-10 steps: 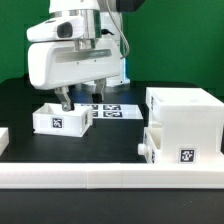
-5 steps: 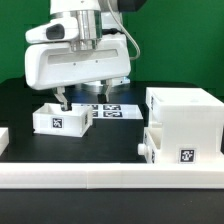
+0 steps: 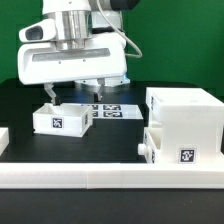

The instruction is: Assemble drawer

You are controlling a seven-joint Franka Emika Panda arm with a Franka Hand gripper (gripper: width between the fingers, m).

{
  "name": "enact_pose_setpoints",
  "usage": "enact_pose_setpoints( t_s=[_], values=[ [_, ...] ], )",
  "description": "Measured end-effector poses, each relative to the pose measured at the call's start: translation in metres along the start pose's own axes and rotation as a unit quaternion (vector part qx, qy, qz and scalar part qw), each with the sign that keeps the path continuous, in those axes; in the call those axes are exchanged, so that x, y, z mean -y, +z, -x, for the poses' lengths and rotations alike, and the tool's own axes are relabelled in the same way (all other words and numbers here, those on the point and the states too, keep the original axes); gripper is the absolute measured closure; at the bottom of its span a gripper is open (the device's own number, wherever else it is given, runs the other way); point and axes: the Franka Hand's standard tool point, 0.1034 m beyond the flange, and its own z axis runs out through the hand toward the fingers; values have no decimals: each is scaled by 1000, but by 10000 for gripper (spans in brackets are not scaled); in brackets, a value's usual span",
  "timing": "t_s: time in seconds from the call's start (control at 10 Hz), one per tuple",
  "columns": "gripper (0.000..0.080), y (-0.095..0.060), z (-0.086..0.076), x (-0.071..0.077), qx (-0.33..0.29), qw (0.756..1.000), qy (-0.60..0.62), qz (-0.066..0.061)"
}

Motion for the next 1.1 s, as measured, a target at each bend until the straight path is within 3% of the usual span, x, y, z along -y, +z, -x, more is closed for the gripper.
enact_pose_setpoints(
  t_s=[0.5,0.9,1.1],
  values=[
    [151,2,4,10,4,999,49,-2],
    [151,28,47,17,10,998,52,13],
    [151,35,55,11,13,998,55,14]
  ],
)
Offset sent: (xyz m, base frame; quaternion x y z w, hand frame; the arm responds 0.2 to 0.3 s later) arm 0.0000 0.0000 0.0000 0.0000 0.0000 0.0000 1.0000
